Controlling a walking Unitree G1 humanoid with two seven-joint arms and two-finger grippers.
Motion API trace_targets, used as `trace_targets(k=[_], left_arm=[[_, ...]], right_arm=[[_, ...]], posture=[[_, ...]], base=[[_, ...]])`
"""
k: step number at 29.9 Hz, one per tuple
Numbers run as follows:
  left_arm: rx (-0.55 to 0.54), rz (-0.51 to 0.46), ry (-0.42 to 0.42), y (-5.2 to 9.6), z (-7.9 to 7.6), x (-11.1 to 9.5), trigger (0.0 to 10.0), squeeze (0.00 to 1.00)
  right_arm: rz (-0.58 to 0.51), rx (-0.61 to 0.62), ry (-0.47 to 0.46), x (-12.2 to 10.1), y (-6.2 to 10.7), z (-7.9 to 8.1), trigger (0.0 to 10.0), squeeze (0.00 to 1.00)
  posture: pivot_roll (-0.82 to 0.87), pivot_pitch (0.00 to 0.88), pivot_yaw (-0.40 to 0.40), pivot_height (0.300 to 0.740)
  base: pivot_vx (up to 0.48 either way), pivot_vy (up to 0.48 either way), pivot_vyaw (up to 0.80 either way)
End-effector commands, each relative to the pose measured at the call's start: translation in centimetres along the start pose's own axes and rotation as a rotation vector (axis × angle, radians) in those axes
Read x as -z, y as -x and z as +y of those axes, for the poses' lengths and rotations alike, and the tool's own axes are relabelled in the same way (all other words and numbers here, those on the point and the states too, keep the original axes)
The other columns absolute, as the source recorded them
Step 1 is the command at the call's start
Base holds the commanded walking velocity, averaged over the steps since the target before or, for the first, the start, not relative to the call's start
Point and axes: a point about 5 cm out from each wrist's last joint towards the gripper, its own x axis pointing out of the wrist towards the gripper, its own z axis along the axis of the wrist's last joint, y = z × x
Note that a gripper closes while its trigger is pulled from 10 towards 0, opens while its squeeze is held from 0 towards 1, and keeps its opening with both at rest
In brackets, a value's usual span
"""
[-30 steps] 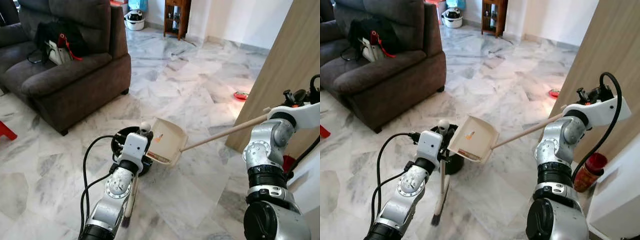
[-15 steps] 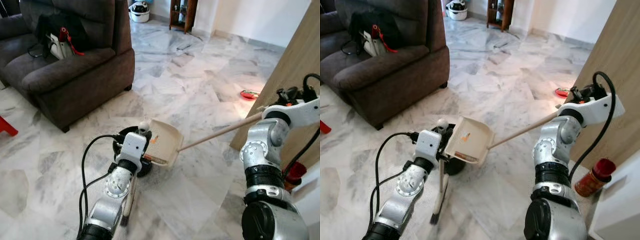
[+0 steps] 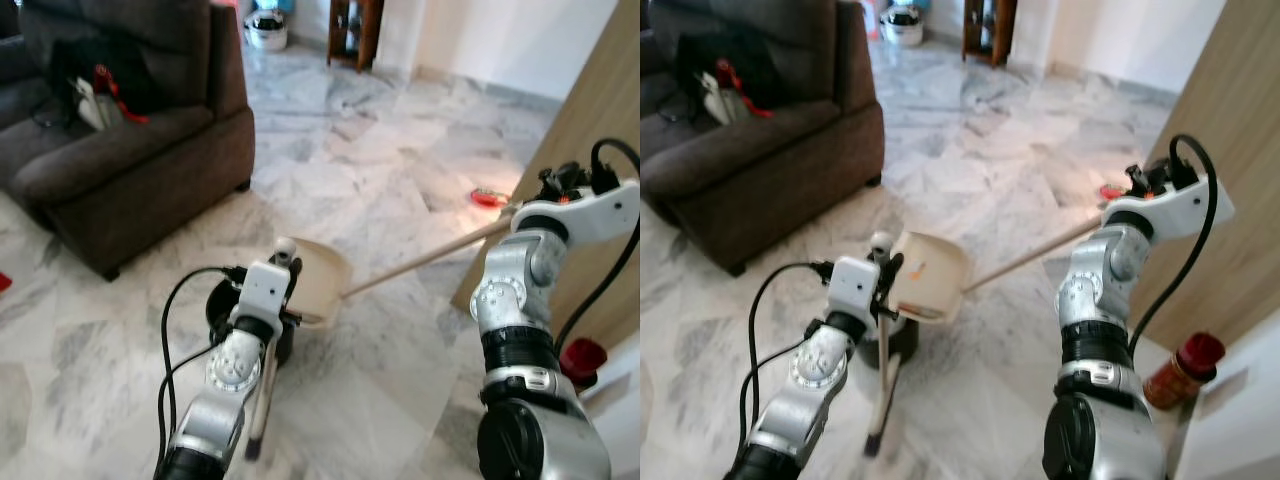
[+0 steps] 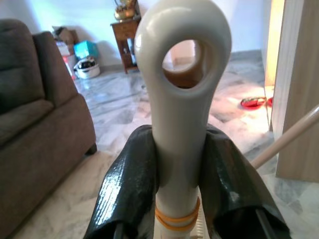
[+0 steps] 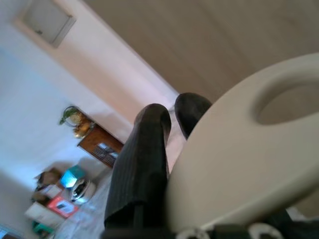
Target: Sweep floor
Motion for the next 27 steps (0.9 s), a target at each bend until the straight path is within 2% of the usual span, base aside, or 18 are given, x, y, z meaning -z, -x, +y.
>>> trace_targets(k=[1,18,27], left_arm=[[-0.002,-0.067,-0.024,-0.5,0.1,-1.4,10.0,0.00],[-0.008,-0.077,-0.026,-0.6,0.2,-1.6,10.0,0.00],[-0.001,-0.088,-0.027,-0.5,0.1,-1.6,10.0,0.00]], right_arm=[[-0.065,-0.031,-0.041,-1.6,-0.5,1.2,10.0,0.00],[-0.021,-0.130,-0.061,-0.8,0.0,2.7,10.0,0.00],[0.011,-0.188,-0.054,-0.1,0.7,3.3,10.0,0.00]], posture=[[0.08,0.000,-0.010,0.740],[0.08,0.000,-0.010,0.740],[0.08,0.000,-0.009,0.740]], base=[[0.330,0.000,0.00],[0.330,0.000,0.00],[0.000,0.000,0.00]])
